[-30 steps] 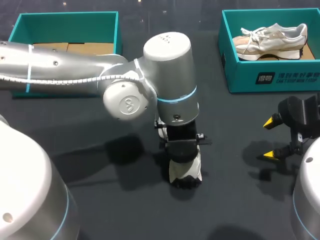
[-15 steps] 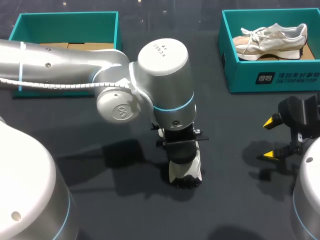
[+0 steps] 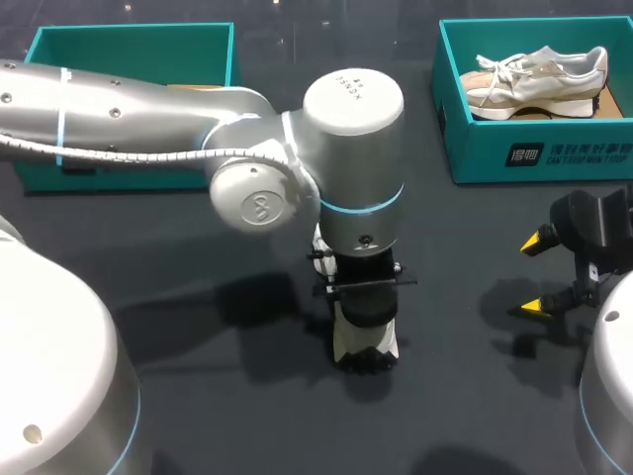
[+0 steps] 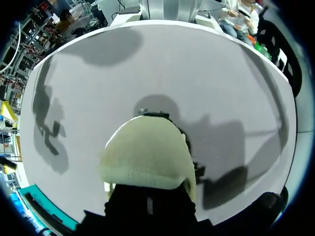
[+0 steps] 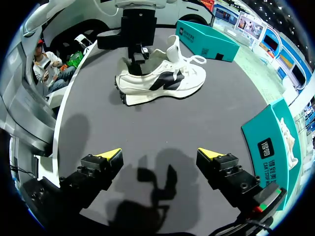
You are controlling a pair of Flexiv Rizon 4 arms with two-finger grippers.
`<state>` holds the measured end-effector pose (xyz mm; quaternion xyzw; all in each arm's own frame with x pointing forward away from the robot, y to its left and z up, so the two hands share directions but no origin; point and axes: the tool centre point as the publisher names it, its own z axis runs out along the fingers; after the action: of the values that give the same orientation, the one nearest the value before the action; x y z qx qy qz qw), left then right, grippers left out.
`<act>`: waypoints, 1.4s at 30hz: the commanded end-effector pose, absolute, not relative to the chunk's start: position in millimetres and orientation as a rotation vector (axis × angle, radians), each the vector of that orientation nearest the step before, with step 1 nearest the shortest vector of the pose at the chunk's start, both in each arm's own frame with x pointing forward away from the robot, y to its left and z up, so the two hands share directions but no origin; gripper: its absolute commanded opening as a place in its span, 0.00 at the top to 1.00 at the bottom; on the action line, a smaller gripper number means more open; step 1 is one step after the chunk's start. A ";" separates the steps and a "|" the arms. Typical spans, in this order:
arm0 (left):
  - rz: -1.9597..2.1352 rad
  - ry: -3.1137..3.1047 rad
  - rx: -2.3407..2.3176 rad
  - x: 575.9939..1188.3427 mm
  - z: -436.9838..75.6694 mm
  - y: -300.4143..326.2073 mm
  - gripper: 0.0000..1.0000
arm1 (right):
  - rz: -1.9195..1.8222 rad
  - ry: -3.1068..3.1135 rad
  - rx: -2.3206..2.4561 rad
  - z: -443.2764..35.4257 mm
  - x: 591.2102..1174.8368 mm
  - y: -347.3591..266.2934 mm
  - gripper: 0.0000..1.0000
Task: Take the shoe out of the shoebox, open the shoe tongue, remove and reinsert the insole, then place the shoe into the shoebox
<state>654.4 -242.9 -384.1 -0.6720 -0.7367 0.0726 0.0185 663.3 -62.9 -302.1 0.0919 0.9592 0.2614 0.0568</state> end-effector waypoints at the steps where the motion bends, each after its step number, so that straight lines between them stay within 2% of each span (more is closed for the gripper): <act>1: 0.196 -2.305 -2.053 662.1 -401.6 -246.7 1.00 | 0.789 2.907 0.279 -302.1 661.4 -63.0 0.00; 6: 0.149 -2.393 -2.022 677.6 -406.7 -238.7 1.00 | 0.789 2.907 0.279 -302.1 661.4 -63.0 0.00; 10: 0.125 -2.445 -2.035 686.6 -390.3 -235.6 1.00 | 0.789 2.907 0.279 -302.1 661.4 -63.0 0.00; 18: 0.207 -2.386 -2.114 672.9 -374.0 -243.1 1.00 | 0.789 2.907 0.279 -302.1 661.4 -63.0 0.00; 33: 0.177 -2.331 -2.063 667.8 -418.1 -244.3 1.00 | 0.789 2.907 0.279 -302.1 661.4 -63.0 0.00; 42: 0.165 -2.384 -2.113 680.7 -372.9 -236.6 1.00 | 0.789 2.907 0.279 -302.1 661.4 -63.0 0.00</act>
<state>680.2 -246.7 -386.9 -0.6611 -0.7485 0.0495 -0.0184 663.3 -62.9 -302.1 0.0920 0.9591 0.2615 0.0568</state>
